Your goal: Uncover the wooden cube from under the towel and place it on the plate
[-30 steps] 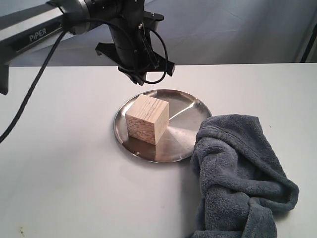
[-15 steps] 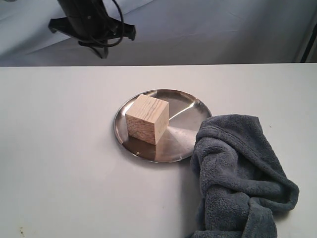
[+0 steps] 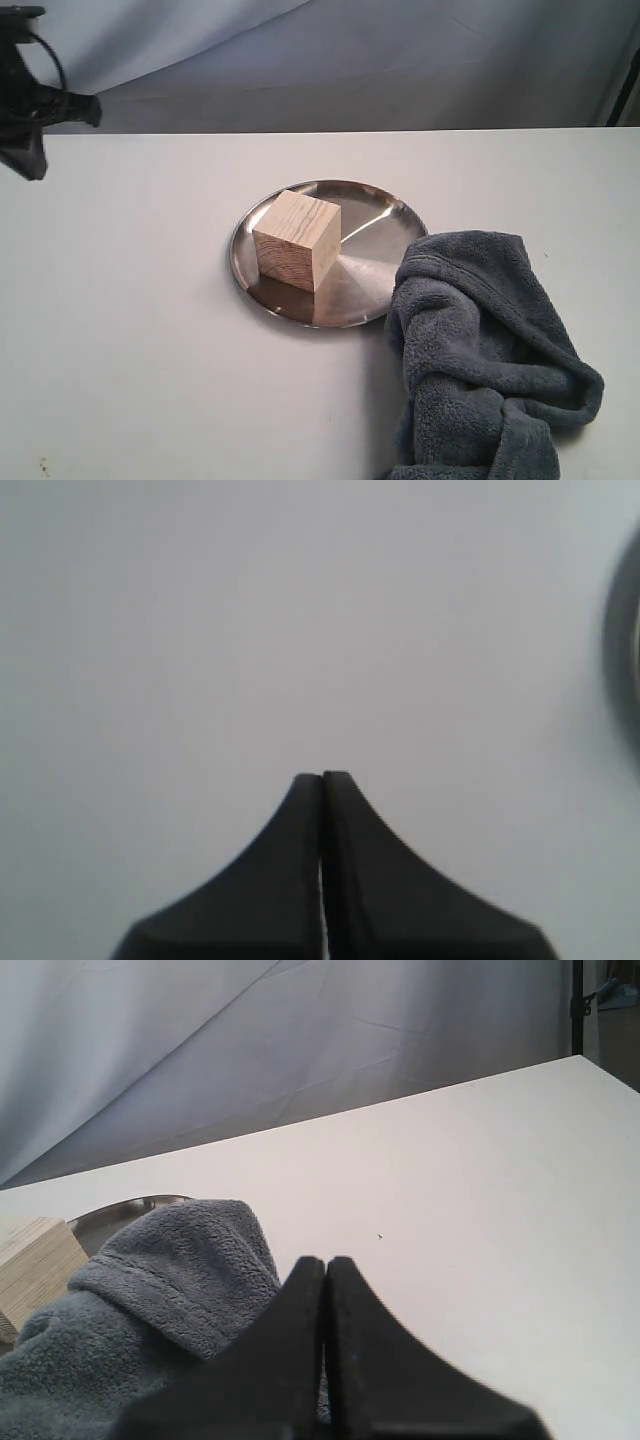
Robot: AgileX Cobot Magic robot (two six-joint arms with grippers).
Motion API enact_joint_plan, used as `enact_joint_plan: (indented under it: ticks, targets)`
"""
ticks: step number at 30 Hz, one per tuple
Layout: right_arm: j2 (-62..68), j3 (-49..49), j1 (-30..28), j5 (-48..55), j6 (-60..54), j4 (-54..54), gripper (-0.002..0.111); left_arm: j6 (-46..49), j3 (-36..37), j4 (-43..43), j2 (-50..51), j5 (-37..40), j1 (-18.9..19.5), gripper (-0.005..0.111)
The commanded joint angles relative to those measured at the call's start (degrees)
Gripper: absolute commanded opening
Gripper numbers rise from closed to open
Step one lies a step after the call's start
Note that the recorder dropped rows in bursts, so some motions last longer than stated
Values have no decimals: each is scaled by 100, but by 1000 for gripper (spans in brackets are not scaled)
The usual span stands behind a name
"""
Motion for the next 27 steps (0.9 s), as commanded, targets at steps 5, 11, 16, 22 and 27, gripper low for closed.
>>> enact_joint_plan:
  ticks: [5, 11, 16, 22, 27]
  targets:
    - [-37, 15, 0, 68, 23, 28, 3, 125, 1586, -92, -1468, -280, 837, 0]
    - [-37, 15, 0, 68, 23, 28, 3, 263, 2274, -326, -2415, -773, 1046, 0]
    - [-37, 15, 0, 68, 23, 28, 3, 652, 2675, -560, -3210, -991, 1033, 0]
    - [-37, 15, 0, 68, 23, 28, 3, 722, 3176, -582, -4369, -1490, 1033, 0]
    - [-37, 15, 0, 68, 23, 28, 3, 748, 3595, -705, -5463, -2125, 1033, 0]
